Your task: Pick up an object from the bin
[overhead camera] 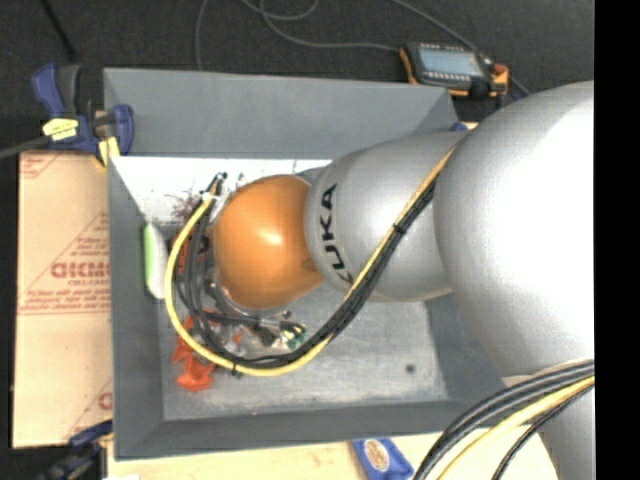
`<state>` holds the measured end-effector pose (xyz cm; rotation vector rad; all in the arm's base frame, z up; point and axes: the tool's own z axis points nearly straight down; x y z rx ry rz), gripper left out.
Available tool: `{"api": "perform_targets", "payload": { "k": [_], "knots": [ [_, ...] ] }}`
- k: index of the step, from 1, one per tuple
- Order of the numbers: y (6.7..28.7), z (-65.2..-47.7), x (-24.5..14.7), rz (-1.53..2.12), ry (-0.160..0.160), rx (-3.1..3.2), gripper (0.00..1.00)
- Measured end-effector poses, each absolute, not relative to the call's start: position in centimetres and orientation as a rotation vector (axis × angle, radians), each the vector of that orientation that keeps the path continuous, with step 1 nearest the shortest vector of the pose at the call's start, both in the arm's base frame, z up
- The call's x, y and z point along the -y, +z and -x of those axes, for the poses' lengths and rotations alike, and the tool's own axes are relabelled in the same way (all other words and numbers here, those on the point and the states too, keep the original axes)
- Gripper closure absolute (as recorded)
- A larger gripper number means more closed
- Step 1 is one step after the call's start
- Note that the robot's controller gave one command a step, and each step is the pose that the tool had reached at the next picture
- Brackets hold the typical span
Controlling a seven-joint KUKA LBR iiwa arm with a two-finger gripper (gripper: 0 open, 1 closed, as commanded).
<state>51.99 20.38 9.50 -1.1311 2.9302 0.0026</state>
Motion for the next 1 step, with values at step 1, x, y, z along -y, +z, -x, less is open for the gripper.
{"api": "perform_targets", "payload": {
  "k": [1],
  "knots": [
    [10.98, -52.06, -20.36, 1.129, 0.001, -2.929, 1.00]
  ]
}}
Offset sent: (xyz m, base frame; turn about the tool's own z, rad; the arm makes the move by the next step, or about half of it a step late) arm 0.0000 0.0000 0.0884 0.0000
